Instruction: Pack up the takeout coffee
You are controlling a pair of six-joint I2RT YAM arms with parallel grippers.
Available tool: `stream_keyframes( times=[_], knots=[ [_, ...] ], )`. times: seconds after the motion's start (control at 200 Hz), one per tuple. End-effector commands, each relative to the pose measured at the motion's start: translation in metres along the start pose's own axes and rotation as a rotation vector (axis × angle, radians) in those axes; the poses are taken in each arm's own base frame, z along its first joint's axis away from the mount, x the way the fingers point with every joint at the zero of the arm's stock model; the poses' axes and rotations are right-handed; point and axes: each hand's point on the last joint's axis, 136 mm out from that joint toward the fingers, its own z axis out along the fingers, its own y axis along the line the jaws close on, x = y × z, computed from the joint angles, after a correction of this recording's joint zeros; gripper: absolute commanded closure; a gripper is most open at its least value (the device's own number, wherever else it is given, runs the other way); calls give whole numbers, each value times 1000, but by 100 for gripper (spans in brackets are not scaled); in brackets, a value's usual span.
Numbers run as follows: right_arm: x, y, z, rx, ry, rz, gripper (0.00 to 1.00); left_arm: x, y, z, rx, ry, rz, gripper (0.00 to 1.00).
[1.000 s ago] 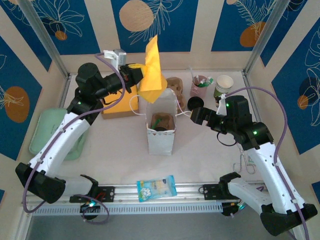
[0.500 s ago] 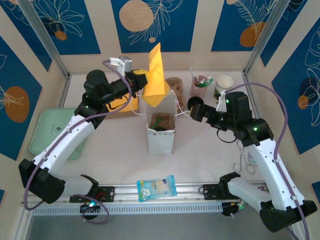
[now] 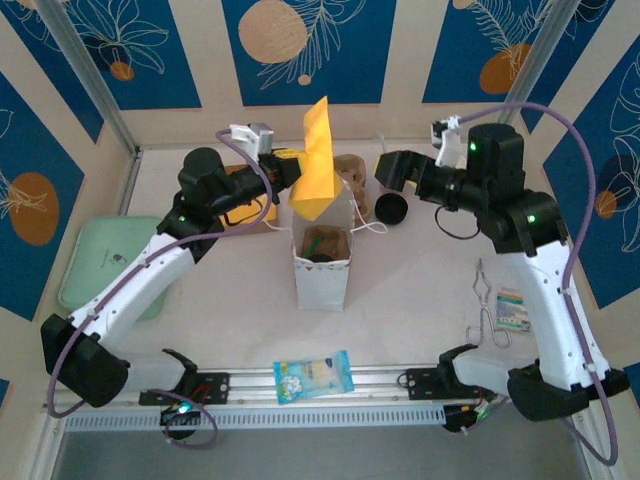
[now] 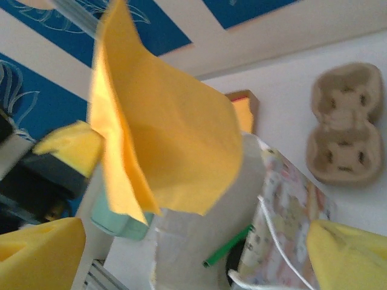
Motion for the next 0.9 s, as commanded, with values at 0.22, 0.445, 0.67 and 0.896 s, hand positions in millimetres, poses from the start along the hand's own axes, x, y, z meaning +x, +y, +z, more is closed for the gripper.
stream_keyframes(
  times=[0.22,0.445,0.67,0.896],
  knots=[
    [-29,54,39,-88,47,-144,6,-5,-11,-1,11,-37,60,100],
    [-44,54,80,-72,88,-152,6,-1,-13,1,15,-38,58,100],
    [-51,48,120,-29,122,-168,8,5,-16,1,16,-32,61,100],
    [-48,41,149,3,141,-184,21,10,-15,0,12,-28,62,100]
  ],
)
